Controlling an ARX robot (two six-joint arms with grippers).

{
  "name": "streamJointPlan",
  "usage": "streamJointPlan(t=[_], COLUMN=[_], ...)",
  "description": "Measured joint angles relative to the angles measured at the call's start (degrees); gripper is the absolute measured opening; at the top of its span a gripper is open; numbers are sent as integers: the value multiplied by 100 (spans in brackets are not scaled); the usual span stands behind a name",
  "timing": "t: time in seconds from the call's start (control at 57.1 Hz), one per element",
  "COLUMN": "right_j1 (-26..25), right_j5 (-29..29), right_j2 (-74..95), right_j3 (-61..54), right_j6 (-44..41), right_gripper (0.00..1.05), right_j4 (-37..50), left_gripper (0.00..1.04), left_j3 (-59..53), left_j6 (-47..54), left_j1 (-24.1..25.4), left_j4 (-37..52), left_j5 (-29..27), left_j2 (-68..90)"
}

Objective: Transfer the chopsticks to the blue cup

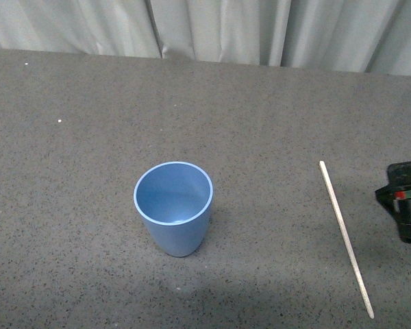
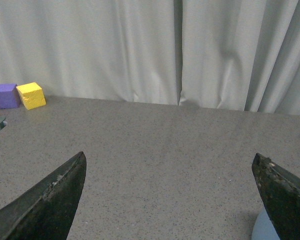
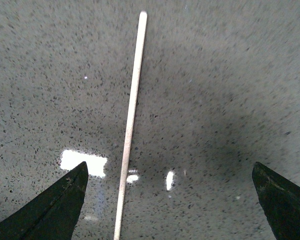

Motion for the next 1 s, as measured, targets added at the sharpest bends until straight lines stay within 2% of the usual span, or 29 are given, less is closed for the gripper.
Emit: streamJointPlan(t=[0.193,0.525,0.648,0.998], right_j1=[63,177,256,308], right_j5=[-199,-173,-28,72], right_j2=[1001,2035,2186,2286], right_j3=[710,1440,1589,1687], right_j6=[557,960,979,981], right_gripper=[95,94,72,26], right_j4=[-476,-647,-643,-758], left_gripper=[98,98,98,98], left_j3=[0,0,0,0], left_j6=[0,0,0,0], left_j1=[0,0,0,0], left_j4=[0,0,0,0], left_j5=[0,0,0,0], left_j2=[0,0,0,0])
